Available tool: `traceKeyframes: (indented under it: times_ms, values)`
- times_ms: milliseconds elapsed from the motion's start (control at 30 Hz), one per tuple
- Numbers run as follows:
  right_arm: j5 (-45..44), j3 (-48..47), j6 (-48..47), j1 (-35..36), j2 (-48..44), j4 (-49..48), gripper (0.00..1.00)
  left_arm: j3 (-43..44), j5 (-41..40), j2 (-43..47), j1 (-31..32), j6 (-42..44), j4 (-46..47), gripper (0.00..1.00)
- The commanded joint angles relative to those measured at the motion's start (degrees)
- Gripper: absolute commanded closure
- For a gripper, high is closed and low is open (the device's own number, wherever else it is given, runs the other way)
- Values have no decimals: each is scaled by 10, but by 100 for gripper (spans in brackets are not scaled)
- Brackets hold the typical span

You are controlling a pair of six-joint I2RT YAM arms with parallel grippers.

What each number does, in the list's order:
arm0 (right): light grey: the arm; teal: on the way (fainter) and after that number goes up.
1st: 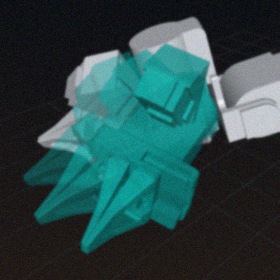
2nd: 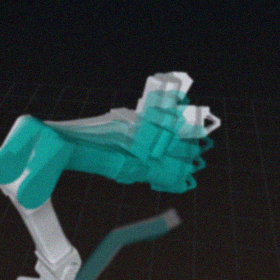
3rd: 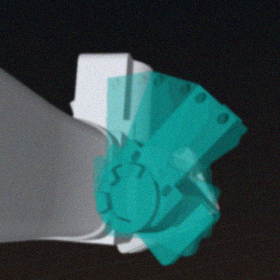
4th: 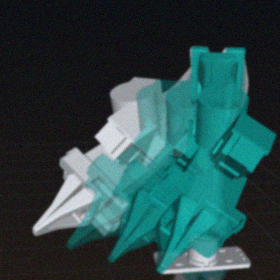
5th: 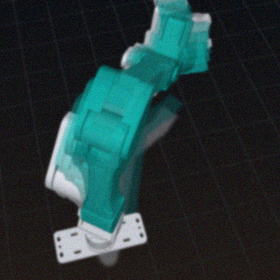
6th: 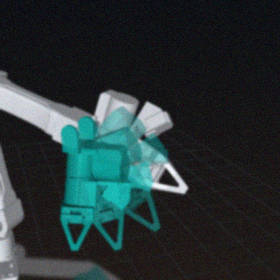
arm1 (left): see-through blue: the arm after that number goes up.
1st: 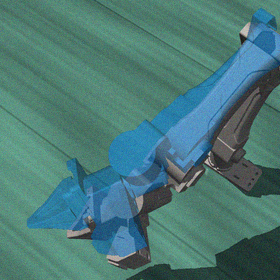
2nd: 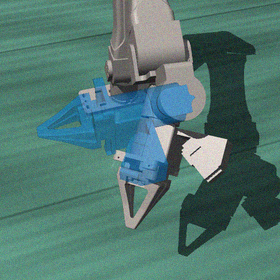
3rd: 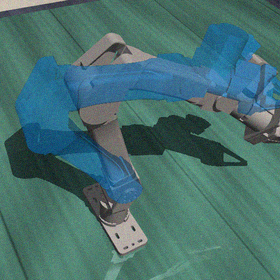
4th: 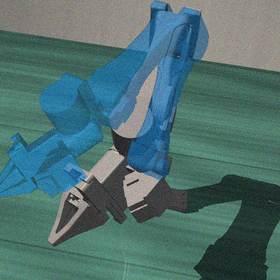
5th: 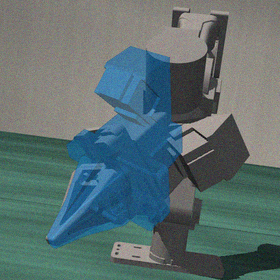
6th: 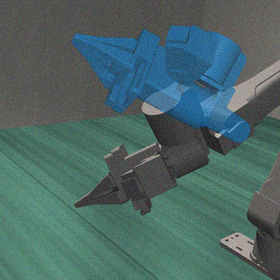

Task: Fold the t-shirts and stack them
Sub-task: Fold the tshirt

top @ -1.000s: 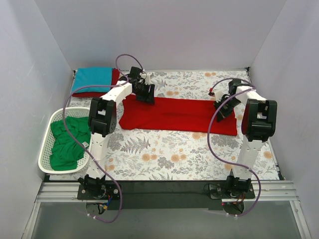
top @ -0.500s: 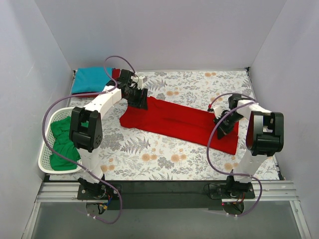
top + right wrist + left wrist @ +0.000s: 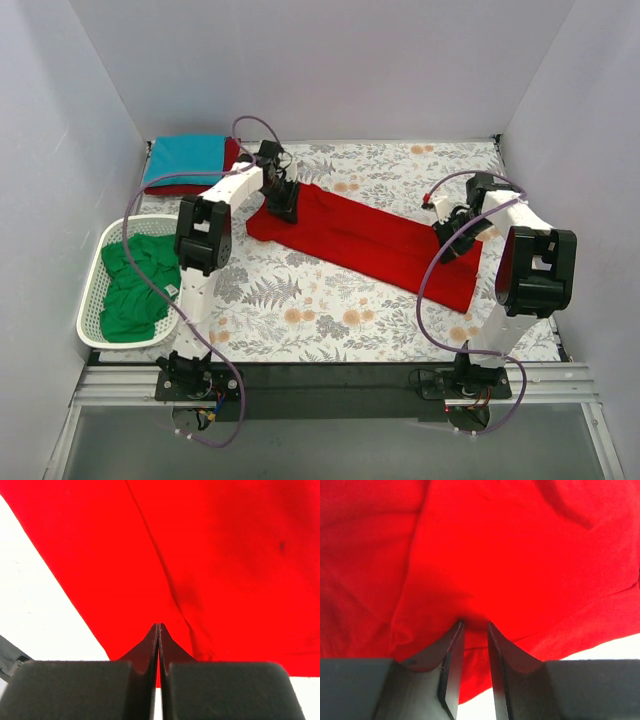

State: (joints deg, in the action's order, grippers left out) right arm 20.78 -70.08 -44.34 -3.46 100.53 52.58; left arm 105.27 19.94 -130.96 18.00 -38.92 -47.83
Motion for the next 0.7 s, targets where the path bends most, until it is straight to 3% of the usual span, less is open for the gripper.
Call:
traceKeyframes:
  times_ms: [0,67,100,133,167,200,300,467,667]
  values:
    - [-14,-14,-16,-12,-8,18,99,171,-25,-97,6,28,-8,76]
    - [-20,-12,-21,-16,-14,19,99,328,-44,-220,6,61,-44,75]
    - [-24,-14,-22,-18,-19,18,99,462,-46,-254,6,75,-49,73]
    - [-25,-18,-23,-18,-20,18,99,478,-42,-276,6,101,-25,70]
    - [-26,-21,-24,-18,-21,17,99,454,-53,-254,7,109,16,64]
    - [-22,-27,-22,-18,-20,16,99,328,-61,-220,8,111,138,59]
    - [-20,-45,-13,-17,-6,13,99,197,-67,-109,7,93,321,42]
    - [-21,-19,-18,-17,26,0,99,191,-51,-48,5,38,356,38]
    - [-29,50,-28,2,29,-13,99,86,-29,46,5,24,315,38]
